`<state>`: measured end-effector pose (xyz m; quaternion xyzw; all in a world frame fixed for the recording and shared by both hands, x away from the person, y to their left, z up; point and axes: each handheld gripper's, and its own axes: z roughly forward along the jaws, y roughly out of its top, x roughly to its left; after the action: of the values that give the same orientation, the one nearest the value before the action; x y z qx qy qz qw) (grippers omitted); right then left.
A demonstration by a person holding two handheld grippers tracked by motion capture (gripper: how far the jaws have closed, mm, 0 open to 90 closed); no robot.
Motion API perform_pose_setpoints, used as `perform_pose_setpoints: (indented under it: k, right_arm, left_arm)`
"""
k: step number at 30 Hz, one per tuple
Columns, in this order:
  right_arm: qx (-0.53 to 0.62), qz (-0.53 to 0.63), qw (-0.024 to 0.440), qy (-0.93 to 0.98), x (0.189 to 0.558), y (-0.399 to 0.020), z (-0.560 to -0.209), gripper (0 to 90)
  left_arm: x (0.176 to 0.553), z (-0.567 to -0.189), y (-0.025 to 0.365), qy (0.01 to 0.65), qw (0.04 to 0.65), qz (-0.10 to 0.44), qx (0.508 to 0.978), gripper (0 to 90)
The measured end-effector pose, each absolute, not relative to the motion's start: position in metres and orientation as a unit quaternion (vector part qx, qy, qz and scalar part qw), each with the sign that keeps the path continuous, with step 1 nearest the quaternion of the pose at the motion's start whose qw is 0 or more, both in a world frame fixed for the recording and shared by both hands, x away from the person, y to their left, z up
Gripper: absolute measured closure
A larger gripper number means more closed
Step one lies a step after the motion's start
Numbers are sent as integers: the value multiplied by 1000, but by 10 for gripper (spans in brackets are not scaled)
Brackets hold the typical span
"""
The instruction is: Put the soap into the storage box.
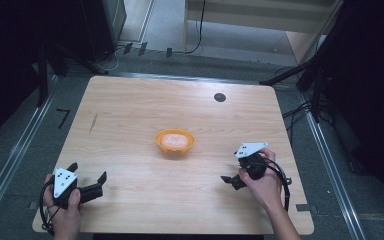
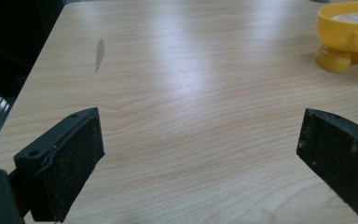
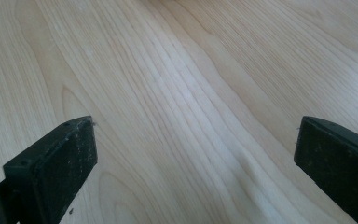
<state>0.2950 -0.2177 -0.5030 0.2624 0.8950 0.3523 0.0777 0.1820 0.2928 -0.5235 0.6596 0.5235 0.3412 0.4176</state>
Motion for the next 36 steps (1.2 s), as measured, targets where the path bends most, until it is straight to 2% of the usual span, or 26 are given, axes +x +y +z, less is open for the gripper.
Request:
perform_pose_setpoints:
  k: [23, 36]
  right_arm:
    - [332, 394, 86, 852, 261, -284, -531, 0]
    - [385, 428, 106, 811, 236, -327, -538, 0]
  left_arm:
    - [182, -524, 291, 521, 414, 345, 662, 9]
    - [182, -524, 291, 523, 413, 344, 661, 9]
